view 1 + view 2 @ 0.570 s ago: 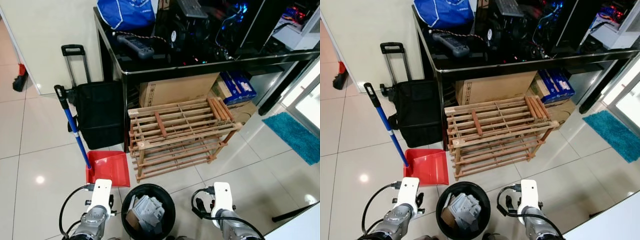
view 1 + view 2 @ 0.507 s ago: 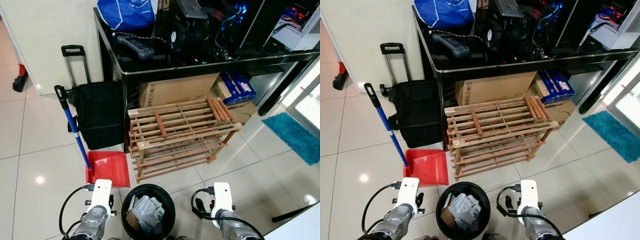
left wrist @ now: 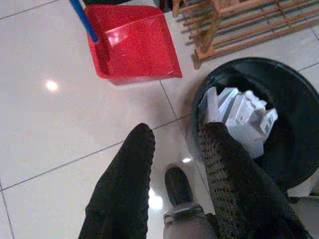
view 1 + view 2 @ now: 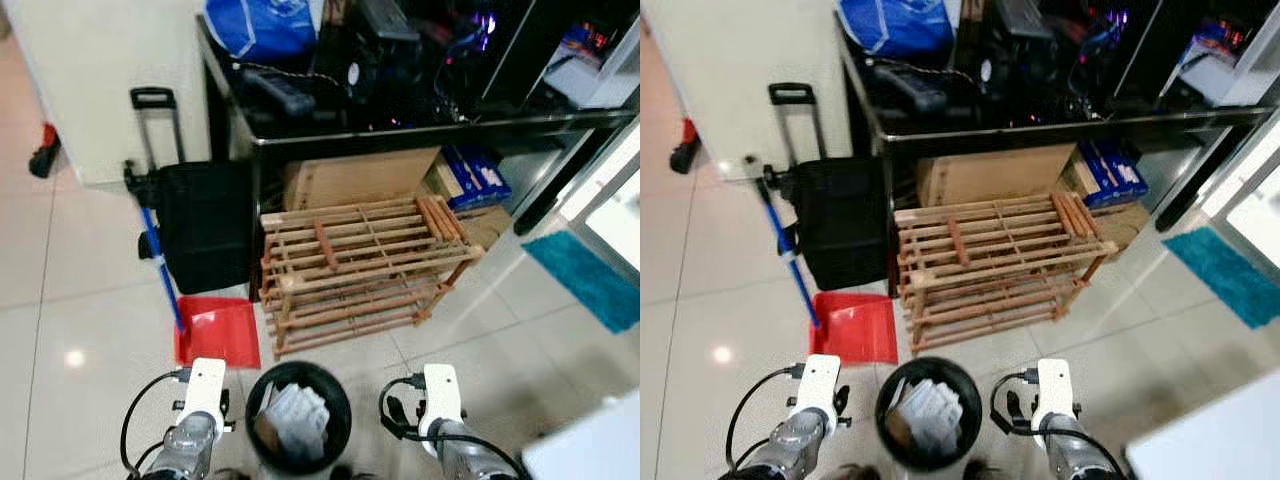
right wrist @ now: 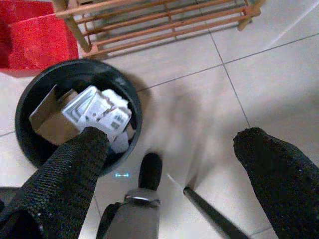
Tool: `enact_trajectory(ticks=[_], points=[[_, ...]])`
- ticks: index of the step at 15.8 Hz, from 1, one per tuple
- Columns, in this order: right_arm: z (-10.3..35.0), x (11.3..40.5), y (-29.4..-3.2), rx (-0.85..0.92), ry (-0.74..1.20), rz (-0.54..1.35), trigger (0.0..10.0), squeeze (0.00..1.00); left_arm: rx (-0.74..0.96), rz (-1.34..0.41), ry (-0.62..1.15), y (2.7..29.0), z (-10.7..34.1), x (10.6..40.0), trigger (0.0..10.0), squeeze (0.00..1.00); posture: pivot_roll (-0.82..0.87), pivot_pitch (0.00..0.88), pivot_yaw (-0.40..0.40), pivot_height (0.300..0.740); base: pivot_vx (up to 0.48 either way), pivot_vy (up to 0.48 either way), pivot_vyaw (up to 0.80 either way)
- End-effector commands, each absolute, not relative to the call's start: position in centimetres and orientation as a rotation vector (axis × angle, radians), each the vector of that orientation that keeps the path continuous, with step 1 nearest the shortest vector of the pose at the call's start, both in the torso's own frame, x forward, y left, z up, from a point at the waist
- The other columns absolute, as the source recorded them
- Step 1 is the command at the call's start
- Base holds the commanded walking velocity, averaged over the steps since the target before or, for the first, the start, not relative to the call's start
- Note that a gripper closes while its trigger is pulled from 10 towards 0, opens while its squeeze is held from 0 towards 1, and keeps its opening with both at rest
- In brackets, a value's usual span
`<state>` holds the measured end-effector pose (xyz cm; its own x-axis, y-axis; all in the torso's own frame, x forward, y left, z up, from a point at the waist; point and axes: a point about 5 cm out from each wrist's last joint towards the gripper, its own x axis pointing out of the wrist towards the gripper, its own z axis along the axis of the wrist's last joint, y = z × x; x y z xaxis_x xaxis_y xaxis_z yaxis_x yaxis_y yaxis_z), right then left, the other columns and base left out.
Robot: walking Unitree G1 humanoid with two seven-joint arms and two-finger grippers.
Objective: Picking trash to rubbish bin
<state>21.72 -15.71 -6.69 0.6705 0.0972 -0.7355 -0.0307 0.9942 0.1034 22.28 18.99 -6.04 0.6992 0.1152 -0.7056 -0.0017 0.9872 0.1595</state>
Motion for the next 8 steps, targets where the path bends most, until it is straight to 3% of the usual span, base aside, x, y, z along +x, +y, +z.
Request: enact_trajectory(ticks=[1, 8], points=[[-6.86, 21.40, -16.21, 0.089, 0.842, 0.059, 10.0, 0.00, 0.152, 0.053, 0.807, 18.61, -6.35, 21.87, 10.0, 0.00, -0.06, 0.036, -0.112, 0.740, -0.304, 0.000, 0.00], [-6.92, 21.27, -16.32, 0.091, 0.846, 0.061, 10.0, 0.00, 0.153, 0.046, 0.806, 18.40, -6.36, 21.90, 10.0, 0.00, -0.07, 0.046, -0.115, 0.740, -0.304, 0.000, 0.00]])
